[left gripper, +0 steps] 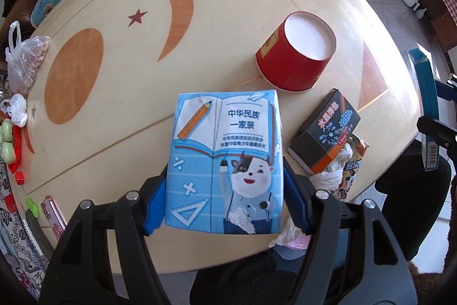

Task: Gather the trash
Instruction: 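Lift the milk carton and medicine box with both tools toward the pink bin, then lower both held boxes past the table edge over the pink bin opening, then open both tools to drop the carton and medicine box into the bin, then move both open tools back over the table toward the tissue and wrapper, then grasp the white tissue with the left tool while the right tool grasps the yellow snack wrapper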

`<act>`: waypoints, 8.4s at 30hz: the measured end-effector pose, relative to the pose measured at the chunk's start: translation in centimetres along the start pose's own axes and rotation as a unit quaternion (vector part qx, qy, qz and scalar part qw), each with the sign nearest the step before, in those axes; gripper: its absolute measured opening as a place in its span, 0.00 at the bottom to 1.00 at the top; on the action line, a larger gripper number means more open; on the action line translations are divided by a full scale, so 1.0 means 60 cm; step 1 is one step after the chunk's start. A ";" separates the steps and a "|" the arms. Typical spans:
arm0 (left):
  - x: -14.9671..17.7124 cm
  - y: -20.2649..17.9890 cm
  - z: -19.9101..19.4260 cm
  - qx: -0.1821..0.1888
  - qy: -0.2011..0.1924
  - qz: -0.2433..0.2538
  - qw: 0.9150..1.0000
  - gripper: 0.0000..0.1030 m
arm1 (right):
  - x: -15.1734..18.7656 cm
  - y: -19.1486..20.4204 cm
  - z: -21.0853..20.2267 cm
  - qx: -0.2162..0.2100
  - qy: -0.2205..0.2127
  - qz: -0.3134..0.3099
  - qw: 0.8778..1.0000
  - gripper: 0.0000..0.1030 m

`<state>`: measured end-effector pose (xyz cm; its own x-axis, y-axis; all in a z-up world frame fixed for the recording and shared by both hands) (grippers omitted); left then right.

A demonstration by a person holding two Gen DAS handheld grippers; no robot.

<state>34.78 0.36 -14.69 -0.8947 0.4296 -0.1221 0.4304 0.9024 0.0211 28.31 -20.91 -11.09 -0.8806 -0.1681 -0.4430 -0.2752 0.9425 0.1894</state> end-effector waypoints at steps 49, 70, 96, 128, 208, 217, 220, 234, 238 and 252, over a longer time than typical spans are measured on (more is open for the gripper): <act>0.353 -0.219 -0.130 0.009 -0.121 0.059 0.991 0.66 | 0.260 0.176 -0.143 0.021 -0.017 -0.057 0.998 0.61; 0.410 -0.261 0.018 0.066 -0.060 0.021 0.996 0.66 | 0.357 0.151 -0.027 0.014 0.043 -0.014 0.999 0.61; 0.397 -0.295 0.262 0.053 0.062 -0.016 0.997 0.66 | 0.441 0.097 0.183 0.034 0.116 0.036 0.992 0.61; 0.390 -0.283 0.422 0.045 0.197 -0.062 0.977 0.66 | 0.479 0.053 0.342 -0.001 0.220 0.082 0.972 0.67; 0.066 -0.161 0.056 0.060 0.127 0.141 0.980 0.80 | 0.084 0.153 0.054 -0.168 0.136 -0.434 0.874 0.93; 0.059 -0.154 0.088 0.090 0.128 0.126 0.979 0.80 | 0.094 0.145 0.133 -0.175 0.174 -0.465 0.850 0.83; 0.059 -0.152 0.099 0.093 0.131 0.125 0.979 0.80 | 0.100 0.139 0.160 -0.173 0.187 -0.469 0.846 0.81; 0.042 -0.137 0.134 0.109 0.132 0.098 0.980 0.67 | 0.108 0.127 0.179 -0.156 0.180 -0.475 0.847 0.51; 0.041 -0.131 0.134 0.106 0.123 0.091 0.983 0.66 | 0.116 0.125 0.176 -0.123 0.157 -0.479 0.855 0.38; 0.075 -0.152 0.119 0.090 0.129 0.076 0.985 0.15 | 0.147 0.142 0.166 -0.042 0.129 -0.412 0.901 0.30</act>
<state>27.69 -6.20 -22.51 -0.8088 0.5743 0.1263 0.5550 0.8165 -0.1590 22.04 -11.51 -22.12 -0.4211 -0.8728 -0.2468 -0.8953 0.4435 -0.0406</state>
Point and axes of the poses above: each gripper's, at about its wrist camera, not at the fingertips, and z roughly the way its jaws point, y to its left, x to its underside, the point moved 5 cm from there along z, roughly the way its jaws point, and after that the axes turned 5 degrees about -z, right-handed, at the moved point
